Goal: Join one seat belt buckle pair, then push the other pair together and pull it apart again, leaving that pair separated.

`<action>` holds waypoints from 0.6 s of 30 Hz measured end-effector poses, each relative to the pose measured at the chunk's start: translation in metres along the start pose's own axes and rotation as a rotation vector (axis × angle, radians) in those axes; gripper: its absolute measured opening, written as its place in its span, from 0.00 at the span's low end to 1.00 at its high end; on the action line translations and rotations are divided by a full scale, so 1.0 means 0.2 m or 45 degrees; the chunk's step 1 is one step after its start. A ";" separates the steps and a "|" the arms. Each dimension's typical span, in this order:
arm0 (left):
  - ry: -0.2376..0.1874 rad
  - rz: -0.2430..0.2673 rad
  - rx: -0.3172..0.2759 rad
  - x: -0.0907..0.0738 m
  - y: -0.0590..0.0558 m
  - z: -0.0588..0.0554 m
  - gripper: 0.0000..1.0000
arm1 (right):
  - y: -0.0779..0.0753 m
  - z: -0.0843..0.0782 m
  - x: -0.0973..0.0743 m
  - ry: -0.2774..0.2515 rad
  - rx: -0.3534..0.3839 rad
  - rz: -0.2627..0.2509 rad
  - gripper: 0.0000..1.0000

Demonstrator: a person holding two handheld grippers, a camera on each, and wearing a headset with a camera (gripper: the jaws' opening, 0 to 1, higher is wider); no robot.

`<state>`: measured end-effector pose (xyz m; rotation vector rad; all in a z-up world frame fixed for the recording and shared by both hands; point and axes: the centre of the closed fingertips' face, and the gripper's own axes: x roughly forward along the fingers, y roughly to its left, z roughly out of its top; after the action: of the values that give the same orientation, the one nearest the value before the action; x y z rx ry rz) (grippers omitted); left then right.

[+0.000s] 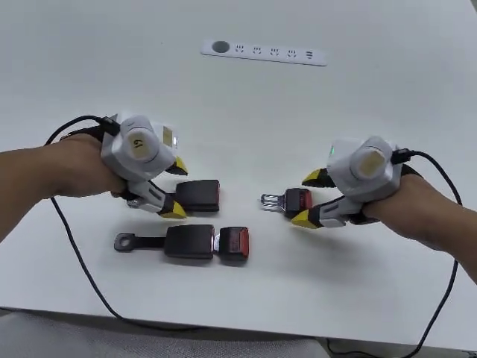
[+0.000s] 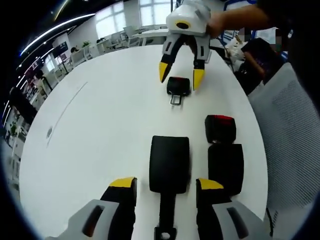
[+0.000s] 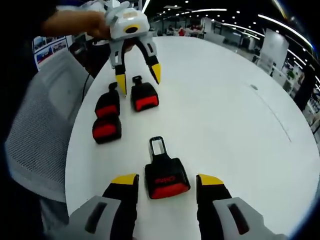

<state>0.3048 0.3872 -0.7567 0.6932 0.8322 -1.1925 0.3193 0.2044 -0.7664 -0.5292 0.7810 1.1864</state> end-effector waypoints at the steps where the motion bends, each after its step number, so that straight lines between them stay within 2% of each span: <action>1: -0.011 0.037 -0.031 -0.01 0.02 -0.03 0.49 | 0.01 -0.01 -0.02 -0.004 0.007 -0.009 0.46; 4: -0.057 0.088 -0.099 -0.07 0.00 -0.05 0.53 | 0.03 -0.02 -0.03 -0.030 0.029 -0.035 0.50; 7: -0.097 0.128 -0.180 -0.11 -0.02 -0.10 0.58 | 0.06 -0.01 -0.06 -0.061 0.064 -0.065 0.54; 8: -0.112 0.149 -0.219 -0.14 -0.02 -0.11 0.59 | 0.09 0.00 -0.09 -0.076 0.082 -0.076 0.56; 11: -0.121 0.160 -0.239 -0.17 -0.05 -0.17 0.63 | 0.13 -0.01 -0.12 -0.084 0.093 -0.099 0.63; 14: -0.136 0.185 -0.302 -0.21 -0.09 -0.24 0.66 | 0.15 -0.04 -0.15 -0.100 0.138 -0.122 0.67; 18: -0.167 0.225 -0.366 -0.28 -0.13 -0.28 0.71 | 0.17 -0.07 -0.18 -0.125 0.191 -0.163 0.73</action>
<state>0.2602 0.4560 -0.7407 0.4380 0.7950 -0.9258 0.2768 0.1827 -0.7453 -0.3882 0.7350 1.0189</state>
